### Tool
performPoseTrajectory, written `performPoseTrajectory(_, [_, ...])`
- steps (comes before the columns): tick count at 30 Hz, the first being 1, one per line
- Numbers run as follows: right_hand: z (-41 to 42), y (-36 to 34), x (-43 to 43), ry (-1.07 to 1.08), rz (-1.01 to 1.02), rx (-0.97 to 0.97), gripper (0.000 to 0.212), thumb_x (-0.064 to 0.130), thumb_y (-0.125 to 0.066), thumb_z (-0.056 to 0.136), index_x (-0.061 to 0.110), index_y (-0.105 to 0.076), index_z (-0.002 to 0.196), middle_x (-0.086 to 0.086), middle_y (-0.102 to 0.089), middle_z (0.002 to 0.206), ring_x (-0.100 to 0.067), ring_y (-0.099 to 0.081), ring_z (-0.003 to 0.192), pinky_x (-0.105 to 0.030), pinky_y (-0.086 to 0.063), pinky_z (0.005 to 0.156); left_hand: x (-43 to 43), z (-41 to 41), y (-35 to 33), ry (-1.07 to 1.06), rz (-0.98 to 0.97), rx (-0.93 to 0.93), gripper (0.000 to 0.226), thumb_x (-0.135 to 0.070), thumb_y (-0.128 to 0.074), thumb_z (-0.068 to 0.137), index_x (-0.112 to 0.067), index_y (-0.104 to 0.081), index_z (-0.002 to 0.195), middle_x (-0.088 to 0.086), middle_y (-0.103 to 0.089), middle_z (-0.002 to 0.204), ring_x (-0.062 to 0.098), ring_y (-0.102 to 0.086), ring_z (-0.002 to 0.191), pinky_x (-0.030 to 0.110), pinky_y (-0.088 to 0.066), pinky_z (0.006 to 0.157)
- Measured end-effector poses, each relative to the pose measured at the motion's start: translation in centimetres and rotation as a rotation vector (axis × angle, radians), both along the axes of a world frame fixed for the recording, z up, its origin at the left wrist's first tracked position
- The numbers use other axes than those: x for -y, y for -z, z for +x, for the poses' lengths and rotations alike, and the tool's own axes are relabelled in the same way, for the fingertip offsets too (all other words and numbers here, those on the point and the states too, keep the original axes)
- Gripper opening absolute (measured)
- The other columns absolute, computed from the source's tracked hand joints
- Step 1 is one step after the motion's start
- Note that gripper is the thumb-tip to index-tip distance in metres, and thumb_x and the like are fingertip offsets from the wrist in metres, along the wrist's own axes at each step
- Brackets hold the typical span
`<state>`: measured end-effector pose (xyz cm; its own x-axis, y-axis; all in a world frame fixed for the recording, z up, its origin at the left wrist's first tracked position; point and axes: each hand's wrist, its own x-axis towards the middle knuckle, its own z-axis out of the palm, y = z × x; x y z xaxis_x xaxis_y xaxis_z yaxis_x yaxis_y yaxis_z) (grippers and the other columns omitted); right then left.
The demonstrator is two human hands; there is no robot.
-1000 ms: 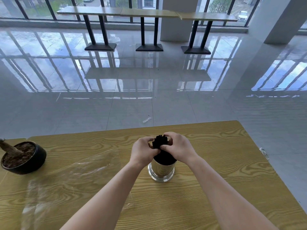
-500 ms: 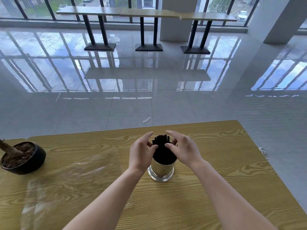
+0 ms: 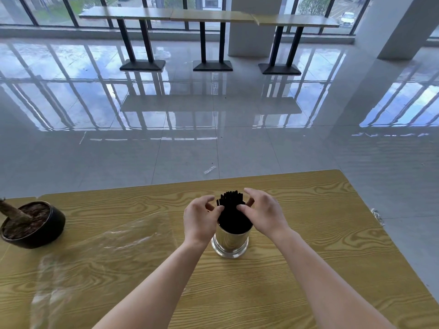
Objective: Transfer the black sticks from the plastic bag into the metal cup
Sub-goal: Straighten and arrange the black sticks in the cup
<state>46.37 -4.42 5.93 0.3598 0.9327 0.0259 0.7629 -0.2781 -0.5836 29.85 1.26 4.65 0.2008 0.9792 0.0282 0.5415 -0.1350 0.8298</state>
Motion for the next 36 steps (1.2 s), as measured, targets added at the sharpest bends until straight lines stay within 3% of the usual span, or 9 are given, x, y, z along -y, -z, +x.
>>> performPoseTrajectory(4, [-0.6, -0.4, -0.6, -0.023, 0.008, 0.022, 0.03, 0.026, -0.072, 0.089, 0.02, -0.072, 0.119, -0.001, -0.074, 0.101, -0.023, -0.067, 0.096, -0.031, -0.05, 0.078, 0.1, 0.5, 0.1, 0.023, -0.006, -0.006, 0.01, -0.018, -0.076, 0.085, -0.02, -0.081, 0.094, -0.006, -0.068, 0.074, 0.014, -0.063, 0.074, 0.025, -0.049, 0.067])
performPoseTrajectory(7, [-0.9, -0.4, -0.8, -0.038, -0.002, 0.027, 0.027, 0.022, -0.07, 0.09, 0.021, -0.073, 0.117, -0.002, -0.075, 0.103, -0.022, -0.066, 0.096, -0.032, -0.051, 0.079, -0.1, 0.7, 0.4, 0.075, 0.05, -0.057, 0.013, -0.012, -0.072, 0.087, -0.022, -0.08, 0.086, -0.01, -0.058, 0.071, 0.012, -0.055, 0.072, 0.016, -0.037, 0.062])
performPoseTrajectory(10, [-0.8, -0.4, -0.8, -0.034, -0.011, 0.03, 0.031, 0.023, -0.071, 0.09, 0.019, -0.071, 0.12, -0.004, -0.073, 0.104, -0.023, -0.065, 0.097, -0.033, -0.051, 0.081, -0.2, 0.6, 0.5, 0.135, 0.084, -0.117, 0.012, -0.014, -0.068, 0.092, -0.021, -0.078, 0.091, -0.005, -0.052, 0.075, 0.016, -0.052, 0.071, 0.02, -0.038, 0.061])
performPoseTrajectory(13, [-0.6, -0.4, -0.6, -0.012, -0.023, 0.032, 0.031, 0.027, -0.071, 0.09, 0.014, -0.07, 0.118, -0.005, -0.07, 0.098, -0.025, -0.063, 0.093, -0.035, -0.05, 0.079, 0.3, 0.3, 0.5, 0.14, 0.13, -0.197, 0.016, -0.02, -0.064, 0.096, -0.016, -0.068, 0.081, -0.002, -0.047, 0.077, 0.021, -0.051, 0.068, 0.033, -0.045, 0.058])
performPoseTrajectory(16, [-0.5, -0.2, 0.0, 0.024, -0.083, 0.052, 0.027, 0.031, -0.068, 0.092, 0.011, -0.067, 0.11, -0.002, -0.063, 0.089, -0.025, -0.061, 0.087, -0.038, -0.05, 0.075, 1.0, -0.3, 0.6, 0.099, 0.172, -0.295, 0.027, -0.026, -0.055, 0.099, -0.015, -0.05, 0.075, -0.002, -0.044, 0.078, 0.021, -0.047, 0.065, 0.028, -0.031, 0.049])
performPoseTrajectory(19, [-0.6, 0.6, 0.9, 0.05, -0.155, 0.139, 0.018, 0.033, -0.057, 0.096, 0.018, -0.055, 0.088, 0.005, -0.049, 0.08, -0.024, -0.056, 0.079, -0.031, -0.036, 0.059, 2.4, -0.3, 0.2, 0.1, 0.191, -0.367, 0.018, -0.027, -0.041, 0.1, -0.019, -0.046, 0.085, -0.003, -0.041, 0.081, 0.022, -0.051, 0.07, 0.031, -0.033, 0.054])
performPoseTrajectory(24, [-1.8, 1.1, 1.1, 0.023, -0.151, 0.241, 0.021, 0.029, -0.04, 0.101, 0.018, -0.057, 0.105, -0.001, -0.052, 0.092, -0.025, -0.06, 0.088, -0.033, -0.038, 0.066, 3.1, 1.3, -0.7, 0.145, 0.115, -0.502, 0.049, -0.025, -0.034, 0.092, -0.012, -0.045, 0.138, 0.009, -0.053, 0.107, 0.03, -0.062, 0.09, 0.035, -0.043, 0.067])
performPoseTrajectory(29, [-2.2, 1.2, 0.8, 0.015, -0.133, 0.301, 0.025, 0.018, -0.038, 0.099, 0.018, -0.056, 0.116, 0.001, -0.046, 0.09, -0.024, -0.059, 0.088, -0.03, -0.037, 0.066, 2.7, 1.8, -1.1, 0.153, 0.12, -0.549, 0.052, -0.025, -0.035, 0.091, -0.009, -0.043, 0.14, 0.009, -0.052, 0.109, 0.029, -0.061, 0.092, 0.033, -0.037, 0.064])
performPoseTrajectory(36, [-1.8, 1.2, 0.6, 0.017, -0.122, 0.302, 0.031, 0.015, -0.036, 0.098, 0.017, -0.056, 0.122, -0.005, -0.057, 0.102, -0.027, -0.062, 0.095, -0.031, -0.038, 0.068, 2.3, 1.9, -1.2, 0.186, 0.085, -0.556, 0.057, -0.025, -0.035, 0.091, -0.008, -0.04, 0.145, 0.01, -0.051, 0.114, 0.031, -0.061, 0.099, 0.036, -0.044, 0.071])
